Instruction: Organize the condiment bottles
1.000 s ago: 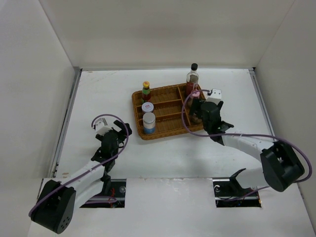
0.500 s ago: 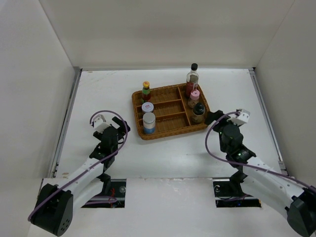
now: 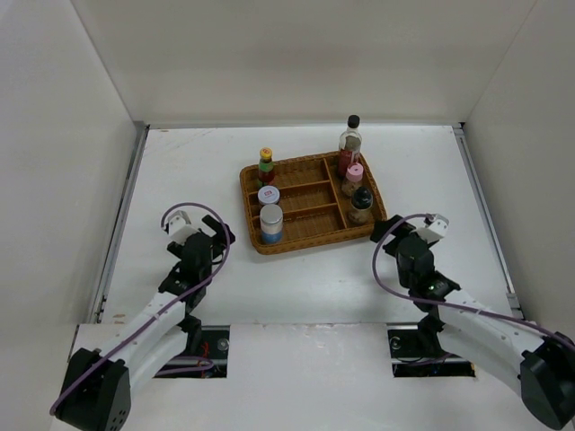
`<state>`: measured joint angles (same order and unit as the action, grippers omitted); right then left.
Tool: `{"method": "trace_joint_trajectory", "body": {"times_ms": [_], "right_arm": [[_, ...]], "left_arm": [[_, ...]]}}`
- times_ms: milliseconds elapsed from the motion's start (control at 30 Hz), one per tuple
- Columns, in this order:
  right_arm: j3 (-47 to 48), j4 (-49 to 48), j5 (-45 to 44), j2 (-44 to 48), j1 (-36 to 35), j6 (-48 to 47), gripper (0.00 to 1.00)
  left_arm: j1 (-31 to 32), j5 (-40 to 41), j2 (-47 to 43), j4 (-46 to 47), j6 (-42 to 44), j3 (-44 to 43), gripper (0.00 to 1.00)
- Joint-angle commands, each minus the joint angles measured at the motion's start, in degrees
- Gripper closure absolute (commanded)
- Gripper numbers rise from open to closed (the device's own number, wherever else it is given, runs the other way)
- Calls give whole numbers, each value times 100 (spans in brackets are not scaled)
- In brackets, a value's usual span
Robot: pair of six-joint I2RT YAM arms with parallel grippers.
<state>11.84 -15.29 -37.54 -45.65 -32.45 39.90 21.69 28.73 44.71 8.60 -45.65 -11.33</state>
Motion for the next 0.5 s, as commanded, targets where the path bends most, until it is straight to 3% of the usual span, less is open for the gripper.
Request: {"method": "trace_joint_trajectory", "body": {"times_ms": [0, 467], "right_arm": [[-76, -141, 28, 117, 102, 307, 0], [-67, -115, 54, 30, 226, 448, 0]], "left_arm": [[-91, -34, -111, -78, -23, -229, 0], [-117, -26, -129, -464, 21, -457, 0]]}}
